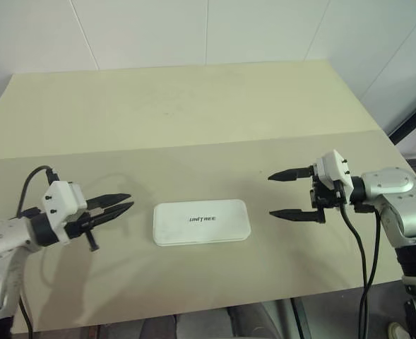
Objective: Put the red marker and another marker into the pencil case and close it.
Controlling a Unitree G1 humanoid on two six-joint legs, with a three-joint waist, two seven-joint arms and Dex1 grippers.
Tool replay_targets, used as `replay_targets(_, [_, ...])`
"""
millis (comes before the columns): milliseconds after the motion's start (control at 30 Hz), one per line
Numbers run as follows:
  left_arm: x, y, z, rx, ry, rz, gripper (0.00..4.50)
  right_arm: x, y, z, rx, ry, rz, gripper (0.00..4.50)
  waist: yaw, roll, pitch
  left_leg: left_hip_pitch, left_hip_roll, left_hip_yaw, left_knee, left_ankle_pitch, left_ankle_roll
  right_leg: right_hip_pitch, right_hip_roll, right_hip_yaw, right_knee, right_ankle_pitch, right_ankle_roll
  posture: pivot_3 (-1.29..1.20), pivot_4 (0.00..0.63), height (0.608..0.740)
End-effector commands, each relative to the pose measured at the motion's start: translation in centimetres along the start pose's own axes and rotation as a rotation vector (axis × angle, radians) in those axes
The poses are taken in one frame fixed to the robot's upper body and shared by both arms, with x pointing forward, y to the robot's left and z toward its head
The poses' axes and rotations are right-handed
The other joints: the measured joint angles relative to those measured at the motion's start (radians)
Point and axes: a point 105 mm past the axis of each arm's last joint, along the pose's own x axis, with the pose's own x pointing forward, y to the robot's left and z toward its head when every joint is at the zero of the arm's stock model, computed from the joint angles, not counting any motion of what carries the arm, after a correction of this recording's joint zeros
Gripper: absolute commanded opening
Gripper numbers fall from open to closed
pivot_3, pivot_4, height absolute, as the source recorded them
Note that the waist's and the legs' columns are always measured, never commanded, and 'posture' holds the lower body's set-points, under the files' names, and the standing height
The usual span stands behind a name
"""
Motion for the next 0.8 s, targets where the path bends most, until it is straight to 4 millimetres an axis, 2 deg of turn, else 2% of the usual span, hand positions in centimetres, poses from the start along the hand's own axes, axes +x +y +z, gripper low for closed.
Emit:
replay_targets(33, [-1.6, -0.4, 1.9, 0.033, -0.071, -0.134, 1.91, -0.9, -0.8, 0.5, -0.058, 0.026, 0.013, 4.50, -0.002, 0.000, 0.000, 0.000, 0.000, 0.000, 0.000, 0.000, 0.000, 0.000, 0.000, 0.000, 0.000, 0.000, 0.000, 0.00, 0.150, 0.740])
replay_targets(133, [-2.5, -1.2, 2.4, 0.030, -0.104, -0.253, 2.95, -1.1, -1.6, 0.3, -0.071, 0.044, 0.016, 4.50, -0.009, 0.002, 0.001, 0.000, 0.000, 0.001, -0.002, 0.000, 0.000, -0.001, 0.000, 0.000, 0.000, 0.000, 0.000, 0.00, 0.150, 0.740])
replay_targets(300, [-2.5, -1.3, 3.1, 0.035, -0.142, -0.286, 4.49, -1.0, -2.2, 0.2, -0.087, 0.042, 0.015, 4.50, -0.023, 0.005, 0.003, 0.000, 0.001, 0.002, -0.003, -0.002, 0.004, -0.003, 0.000, 0.000, 0.003, -0.001, 0.003, 0.00, 0.150, 0.740])
replay_targets(400, [-2.3, -1.1, 3.6, 0.065, -0.180, -0.280, 4.49, -0.6, -2.4, 0.4, -0.092, 0.037, 0.017, 4.50, -0.026, 0.006, 0.004, 0.000, 0.001, 0.002, -0.004, -0.003, 0.005, -0.004, 0.000, 0.000, 0.004, 0.002, 0.008, 0.00, 0.150, 0.740])
replay_targets(467, [-1.5, -0.2, 3.7, 0.158, -0.202, -0.223, 4.49, -0.8, -2.4, 0.3, -0.094, 0.040, 0.020, 4.50, -0.027, 0.007, 0.004, 0.000, 0.001, 0.002, -0.004, -0.003, 0.005, -0.004, 0.000, 0.000, 0.004, 0.005, 0.013, 0.00, 0.150, 0.740])
replay_targets(667, [-0.6, -1.0, 2.0, 0.184, -0.081, -0.354, 4.49, -0.7, -2.2, 0.5, -0.108, 0.044, 0.025, 4.50, -0.029, 0.007, 0.005, 0.000, 0.001, 0.002, -0.003, -0.003, 0.005, -0.004, 0.000, 0.000, 0.005, 0.006, 0.014, 0.00, 0.150, 0.740])
replay_targets(800, [0.1, -0.4, 2.6, 0.201, -0.115, -0.381, 4.49, -0.6, -1.9, 1.2, -0.133, 0.016, 0.018, 4.50, -0.029, 0.008, 0.005, 0.000, 0.001, 0.002, -0.002, -0.003, 0.005, -0.004, 0.000, 0.000, 0.006, 0.005, 0.013, 0.00, 0.150, 0.740])
